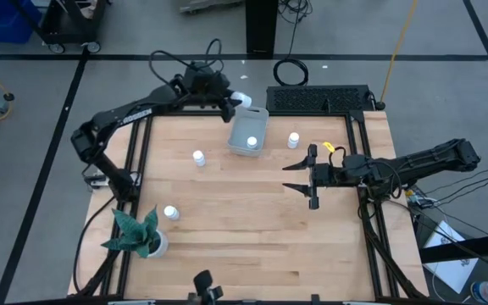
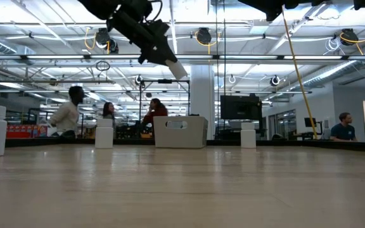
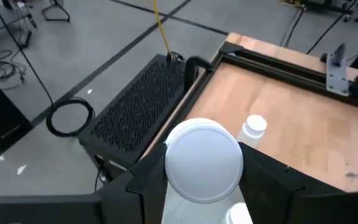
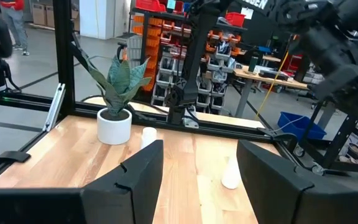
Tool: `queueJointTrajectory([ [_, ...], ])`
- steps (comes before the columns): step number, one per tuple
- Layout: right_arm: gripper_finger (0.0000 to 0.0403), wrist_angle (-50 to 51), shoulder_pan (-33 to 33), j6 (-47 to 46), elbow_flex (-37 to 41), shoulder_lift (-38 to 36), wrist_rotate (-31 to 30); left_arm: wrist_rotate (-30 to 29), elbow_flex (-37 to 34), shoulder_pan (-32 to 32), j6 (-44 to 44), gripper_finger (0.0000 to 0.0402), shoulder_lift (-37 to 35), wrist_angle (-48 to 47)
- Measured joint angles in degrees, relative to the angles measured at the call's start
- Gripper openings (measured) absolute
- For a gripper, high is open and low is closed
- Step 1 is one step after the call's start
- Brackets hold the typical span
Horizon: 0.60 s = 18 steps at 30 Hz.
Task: Pick and place pill bottles into a basket
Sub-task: Put the white medicine bottle into the gray bin
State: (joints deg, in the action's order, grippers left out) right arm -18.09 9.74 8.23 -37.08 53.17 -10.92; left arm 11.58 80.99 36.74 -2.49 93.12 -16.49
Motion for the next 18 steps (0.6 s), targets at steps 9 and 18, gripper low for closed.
queueJointTrajectory([
  [9,0.0196,0.85,0.0,-0.03,0.0,0.0,0.0,2.2,0.01,2.2,1.28,0.0164,5.43,1.07],
  [18,0.0196,0.87,0.0,-0.04,0.0,0.0,0.0,4.0,0.01,1.77,0.9,0.0164,10.29,0.37],
])
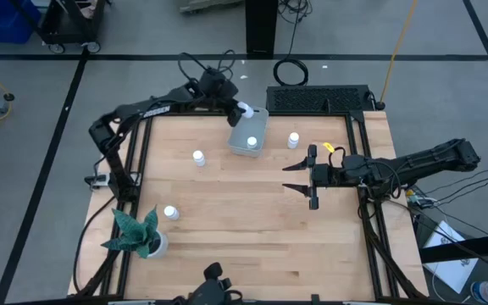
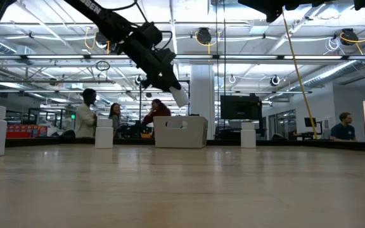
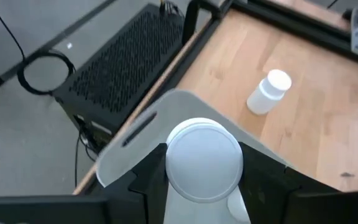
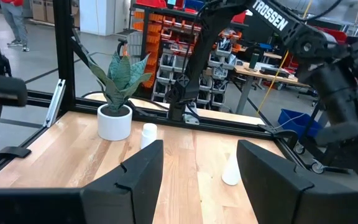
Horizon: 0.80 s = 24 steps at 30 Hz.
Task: Pick and place pill bottles into a basket
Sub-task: Put the white medicine bottle into the gray bin
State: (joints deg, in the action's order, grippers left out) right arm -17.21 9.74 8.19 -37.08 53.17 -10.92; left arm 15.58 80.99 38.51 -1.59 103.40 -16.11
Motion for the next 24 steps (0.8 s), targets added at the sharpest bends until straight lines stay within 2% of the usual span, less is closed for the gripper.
queueJointTrajectory([
  [6,0.0196,0.44,0.0,0.0,0.0,0.0,0.0,-0.23,1.46,0.0,1.12,0.0164,2.43,-3.57],
  [11,0.0196,0.43,-0.02,0.0,0.0,0.0,0.0,-0.66,9.01,-1.0,0.57,0.0179,7.01,-13.96],
  [16,0.0196,0.5,-0.02,-0.02,0.0,0.0,0.02,-3.69,16.87,-3.35,-1.91,0.0164,11.74,-20.26],
  [24,0.0196,1.71,-0.02,-1.28,0.0,0.0,0.15,-6.78,26.97,-3.4,-3.32,0.0177,18.55,-30.46],
])
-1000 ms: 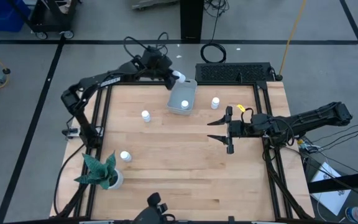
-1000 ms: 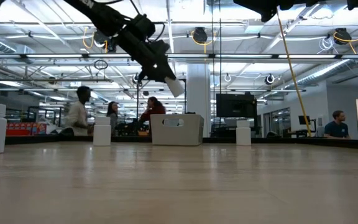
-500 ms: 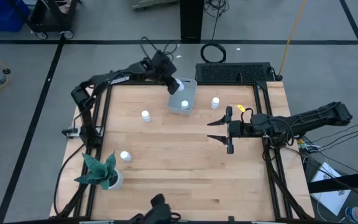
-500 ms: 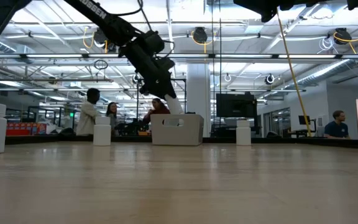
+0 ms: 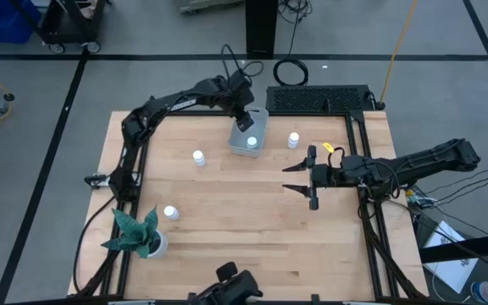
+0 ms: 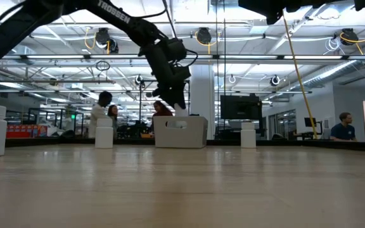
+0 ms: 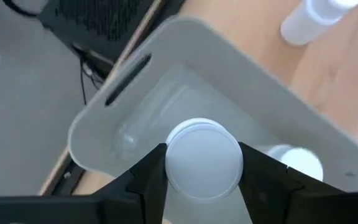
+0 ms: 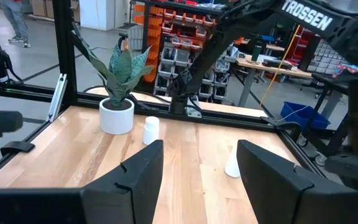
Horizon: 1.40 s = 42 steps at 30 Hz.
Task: Pick and place pill bottles into a basket
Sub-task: Put the white medicine bottle into the gray bin
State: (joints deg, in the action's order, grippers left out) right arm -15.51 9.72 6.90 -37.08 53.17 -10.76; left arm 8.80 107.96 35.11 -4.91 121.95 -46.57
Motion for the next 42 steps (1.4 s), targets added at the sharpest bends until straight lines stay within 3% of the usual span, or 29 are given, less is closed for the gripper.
queueJointTrajectory([
  [12,0.0196,0.07,0.0,-0.01,0.02,0.0,0.04,-2.82,1.42,0.04,-1.65,0.0164,3.07,-1.12],
  [18,0.0196,0.12,0.0,-0.01,0.02,0.0,0.06,-2.48,1.44,0.0,-2.1,0.0186,4.78,-2.12],
  [26,0.0196,0.76,0.0,-0.01,0.02,0.0,0.07,-2.88,1.38,-0.37,-2.95,0.0164,5.22,-2.63],
  [32,0.0196,0.83,0.0,-0.01,0.02,0.0,0.07,-2.9,1.38,-0.34,-3.48,0.0196,5.22,-2.86],
  [38,0.0196,0.83,0.0,-0.01,0.02,0.0,0.07,-2.89,1.38,-0.43,-3.61,0.0165,5.22,-2.91],
  [42,0.0196,0.83,0.0,-0.22,0.02,0.0,0.07,-2.91,1.38,-0.42,-3.58,0.0166,5.22,-2.28],
])
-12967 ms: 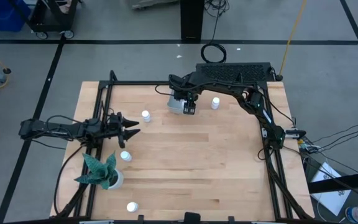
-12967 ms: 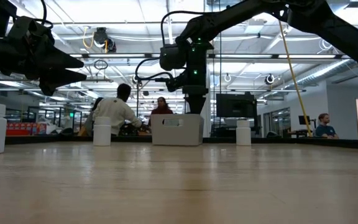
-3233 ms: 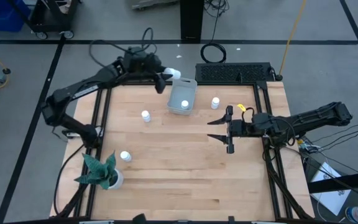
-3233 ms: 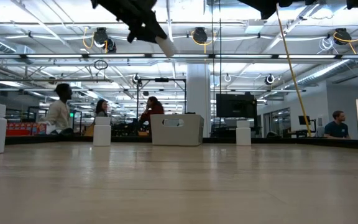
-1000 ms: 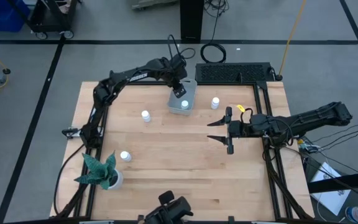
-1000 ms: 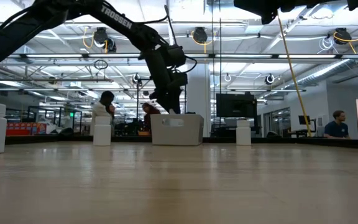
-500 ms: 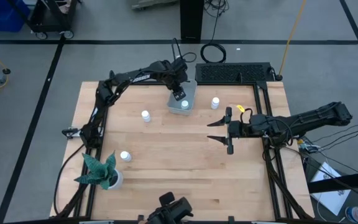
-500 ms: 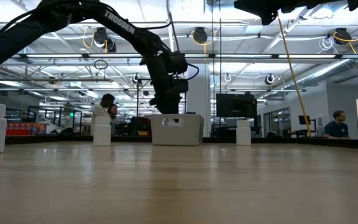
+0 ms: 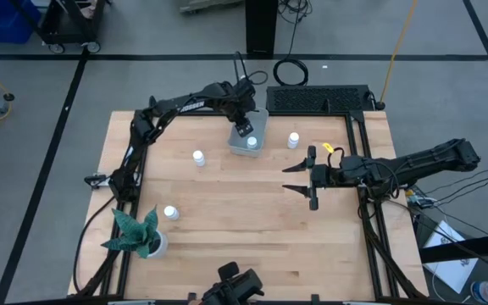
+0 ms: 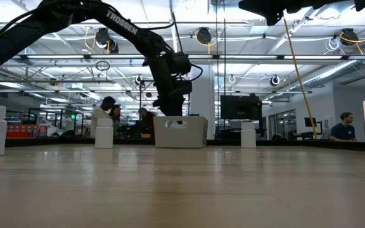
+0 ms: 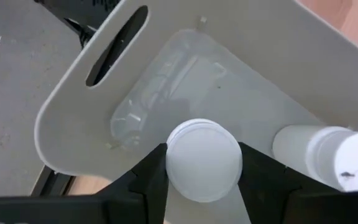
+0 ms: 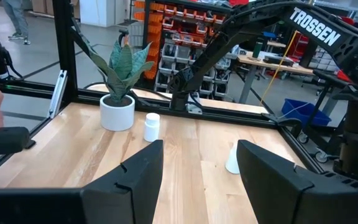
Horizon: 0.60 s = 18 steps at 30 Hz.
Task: Pick and place pill bottles into a basket
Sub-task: Put the white medicine bottle into the gray bin
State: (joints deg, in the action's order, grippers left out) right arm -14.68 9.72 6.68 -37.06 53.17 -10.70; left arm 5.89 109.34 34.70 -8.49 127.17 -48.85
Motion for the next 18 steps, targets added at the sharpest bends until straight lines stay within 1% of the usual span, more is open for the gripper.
queueJointTrajectory([
  [5,0.0196,0.0,0.0,-0.02,0.0,0.0,0.0,0.04,-0.09,-0.03,-0.24,0.0209,0.0,-0.49],
  [7,0.0196,0.0,0.0,-0.02,0.0,0.0,0.0,0.07,-0.89,-0.13,-0.28,0.0214,0.0,0.33],
  [9,0.0196,0.01,0.0,-0.02,0.0,0.0,0.0,0.07,-1.92,-0.2,-0.28,0.0207,0.0,1.29],
  [14,0.0196,0.4,0.0,-0.04,0.0,0.0,0.0,0.04,-3.63,-0.2,-0.4,0.0173,-0.07,2.85],
  [18,0.0196,0.41,0.0,-0.04,0.0,0.0,0.0,0.02,-3.61,-0.2,-0.39,0.0172,-0.11,2.8],
])
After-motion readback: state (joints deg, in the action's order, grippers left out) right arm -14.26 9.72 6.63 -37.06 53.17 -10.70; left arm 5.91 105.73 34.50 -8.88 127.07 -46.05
